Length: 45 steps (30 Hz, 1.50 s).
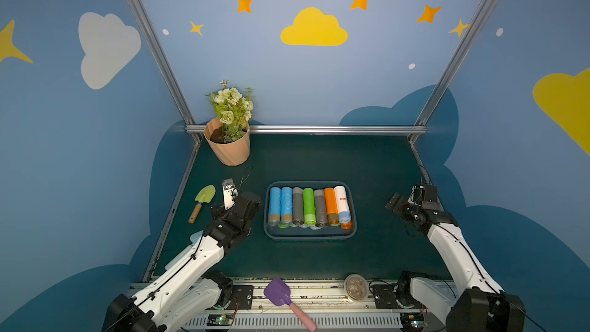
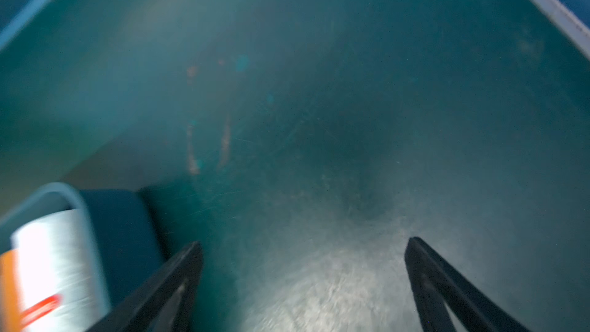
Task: Put the roll of trash bags into the storage box
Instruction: Reset both arms
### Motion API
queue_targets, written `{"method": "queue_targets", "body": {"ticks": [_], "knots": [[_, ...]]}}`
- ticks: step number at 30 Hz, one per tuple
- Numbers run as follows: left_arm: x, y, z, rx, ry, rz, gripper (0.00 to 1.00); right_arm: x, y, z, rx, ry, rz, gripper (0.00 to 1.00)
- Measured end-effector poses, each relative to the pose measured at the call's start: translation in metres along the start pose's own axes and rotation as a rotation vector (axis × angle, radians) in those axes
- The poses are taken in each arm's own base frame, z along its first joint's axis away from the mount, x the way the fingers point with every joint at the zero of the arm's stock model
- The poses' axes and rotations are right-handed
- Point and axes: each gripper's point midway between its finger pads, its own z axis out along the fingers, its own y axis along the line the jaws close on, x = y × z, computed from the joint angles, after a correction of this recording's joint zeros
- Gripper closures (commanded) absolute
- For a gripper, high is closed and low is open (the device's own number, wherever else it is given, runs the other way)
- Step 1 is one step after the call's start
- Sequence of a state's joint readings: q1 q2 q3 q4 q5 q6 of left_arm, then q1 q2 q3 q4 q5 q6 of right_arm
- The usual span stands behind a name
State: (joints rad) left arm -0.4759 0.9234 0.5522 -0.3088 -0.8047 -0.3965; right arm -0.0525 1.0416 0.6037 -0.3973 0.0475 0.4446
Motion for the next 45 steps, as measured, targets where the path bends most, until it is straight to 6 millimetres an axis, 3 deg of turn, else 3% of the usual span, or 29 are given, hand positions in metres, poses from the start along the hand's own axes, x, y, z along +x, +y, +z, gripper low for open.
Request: {"method": "queue_targets", "body": {"ticks": [4, 9, 13, 20, 23, 27, 31, 36, 45], "knots": [[0.014, 0.025, 0.022, -0.098, 0.026, -0.040, 0.00, -0.004, -0.011, 0.014, 0.054, -0.112, -0.065, 0.03], [0.006, 0.033, 0.045, -0.109, -0.058, -0.106, 0.00, -0.012, -0.009, 0.024, 0.088, -0.315, -0.185, 0.03], [0.044, 0.044, 0.079, -0.131, 0.021, -0.074, 0.00, -0.007, 0.008, 0.042, 0.109, -0.320, -0.320, 0.03], [0.033, -0.010, 0.122, 0.073, -0.015, -0.024, 0.00, -0.038, 0.048, 0.052, 0.040, -0.505, -0.455, 0.03], [0.034, -0.019, 0.135, 0.156, 0.003, -0.036, 0.00, -0.034, 0.052, 0.062, -0.003, -0.546, -0.488, 0.03], [0.032, -0.021, 0.142, 0.219, -0.008, -0.062, 0.00, -0.031, 0.050, 0.083, -0.062, -0.462, -0.504, 0.03], [0.029, -0.030, 0.139, 0.275, -0.009, -0.065, 0.00, -0.065, 0.054, 0.075, -0.126, -0.518, -0.463, 0.03], [0.029, -0.035, 0.138, 0.303, -0.008, -0.065, 0.00, -0.058, 0.067, 0.074, -0.196, -0.493, -0.486, 0.03], [0.029, -0.036, 0.137, 0.312, -0.006, -0.065, 0.00, -0.052, 0.068, 0.077, -0.215, -0.466, -0.493, 0.03]]}}
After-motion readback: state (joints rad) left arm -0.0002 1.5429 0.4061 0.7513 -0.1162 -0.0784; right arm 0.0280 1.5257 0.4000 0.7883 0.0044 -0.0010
